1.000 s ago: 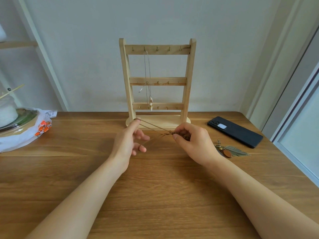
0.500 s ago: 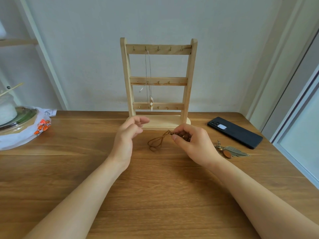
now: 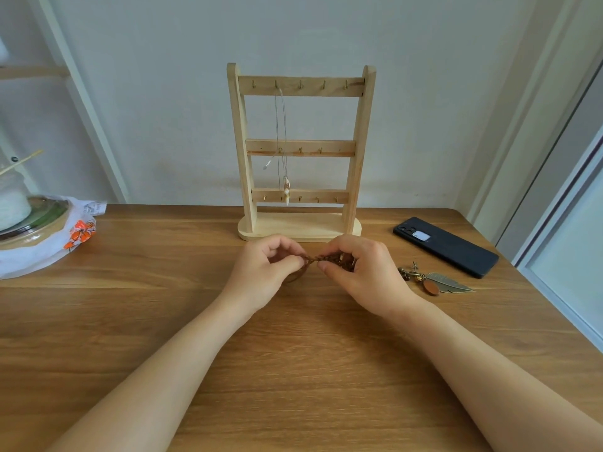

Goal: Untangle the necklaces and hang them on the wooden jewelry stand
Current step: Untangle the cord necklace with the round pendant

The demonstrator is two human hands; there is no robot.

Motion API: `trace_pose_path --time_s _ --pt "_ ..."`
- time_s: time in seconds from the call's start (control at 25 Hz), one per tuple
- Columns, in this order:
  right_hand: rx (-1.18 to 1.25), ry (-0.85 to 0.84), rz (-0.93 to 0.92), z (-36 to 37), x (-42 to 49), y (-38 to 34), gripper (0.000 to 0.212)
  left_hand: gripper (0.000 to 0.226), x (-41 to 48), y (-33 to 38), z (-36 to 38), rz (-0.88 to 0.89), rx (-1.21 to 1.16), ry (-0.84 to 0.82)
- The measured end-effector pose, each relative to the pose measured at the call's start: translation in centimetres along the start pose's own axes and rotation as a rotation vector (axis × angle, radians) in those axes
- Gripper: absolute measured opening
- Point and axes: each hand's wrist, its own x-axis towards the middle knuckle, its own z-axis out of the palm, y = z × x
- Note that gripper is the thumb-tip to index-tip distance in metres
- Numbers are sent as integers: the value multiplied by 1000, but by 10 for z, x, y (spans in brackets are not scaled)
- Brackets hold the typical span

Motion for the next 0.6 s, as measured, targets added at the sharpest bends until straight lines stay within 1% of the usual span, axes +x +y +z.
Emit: trace_pose_path --time_s 0.04,0.12,0.24,0.32,0.4,0.52,0.6 --pt "-4 -3 2 0 0 0 10 14 1 0 0 -29 -16 1" --pt "-11 -1 6 0 0 0 11 16 0 1 -1 -68 -40 -47" --pt "-5 -1 0 -1 0 -1 12 14 -1 1 -1 -47 -31 -107" --pt "-7 -12 -7 -1 0 -2 12 12 -1 0 -1 7 9 -81" --pt "-9 -17 2 -1 0 -1 11 14 0 -1 0 25 -3 -44" --pt "-13 -17 31 0 1 0 11 20 0 2 -2 -27 -77 0" --pt "-19 -19 51 1 1 0 11 24 2 0 -3 -90 -132 -32"
